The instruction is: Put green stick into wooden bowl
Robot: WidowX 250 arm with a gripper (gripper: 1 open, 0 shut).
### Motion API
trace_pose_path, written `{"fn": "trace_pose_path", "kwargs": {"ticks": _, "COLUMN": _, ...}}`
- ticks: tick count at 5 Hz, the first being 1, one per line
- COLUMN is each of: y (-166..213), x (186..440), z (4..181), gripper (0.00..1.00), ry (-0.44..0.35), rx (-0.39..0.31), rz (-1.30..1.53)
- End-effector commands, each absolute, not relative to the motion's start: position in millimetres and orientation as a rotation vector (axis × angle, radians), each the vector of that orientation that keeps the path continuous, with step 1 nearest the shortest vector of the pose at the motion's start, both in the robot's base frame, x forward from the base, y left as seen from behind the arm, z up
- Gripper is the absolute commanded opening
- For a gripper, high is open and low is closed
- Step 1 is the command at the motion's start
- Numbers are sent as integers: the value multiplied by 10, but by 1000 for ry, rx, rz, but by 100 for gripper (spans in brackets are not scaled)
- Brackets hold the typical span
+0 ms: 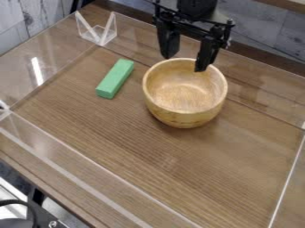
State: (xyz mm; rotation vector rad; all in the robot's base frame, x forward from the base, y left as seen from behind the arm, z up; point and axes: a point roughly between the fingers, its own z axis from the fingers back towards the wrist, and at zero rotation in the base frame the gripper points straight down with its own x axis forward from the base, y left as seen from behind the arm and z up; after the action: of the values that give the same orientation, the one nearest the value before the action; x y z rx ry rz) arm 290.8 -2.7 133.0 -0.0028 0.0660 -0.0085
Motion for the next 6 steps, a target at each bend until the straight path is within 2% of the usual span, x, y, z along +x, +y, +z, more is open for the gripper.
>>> {"fn": "trace_pose_path", "kwargs": {"ticks": 1, "y": 93, "x": 2879, "z": 1299, "gripper": 100, "ry": 68, "rx": -1, "rz": 2}}
{"fn": "trace_pose_path", "kwargs": {"ticks": 2, "y": 226, "x": 2849, "z": 1271, "gripper": 100, "ry": 68, "rx": 0, "rz": 14}}
{"fn": "trace_pose_path", "kwargs": {"ticks": 4, "y": 762, "x": 2746, "z": 1318, "gripper": 100, "ry": 9, "rx": 15, "rz": 39}}
{"fn": "trace_pose_path", "kwargs": {"ticks": 6, "y": 1294, "x": 2711, "z": 1253, "gripper": 100, "ry": -27, "rx": 26, "rz": 82}}
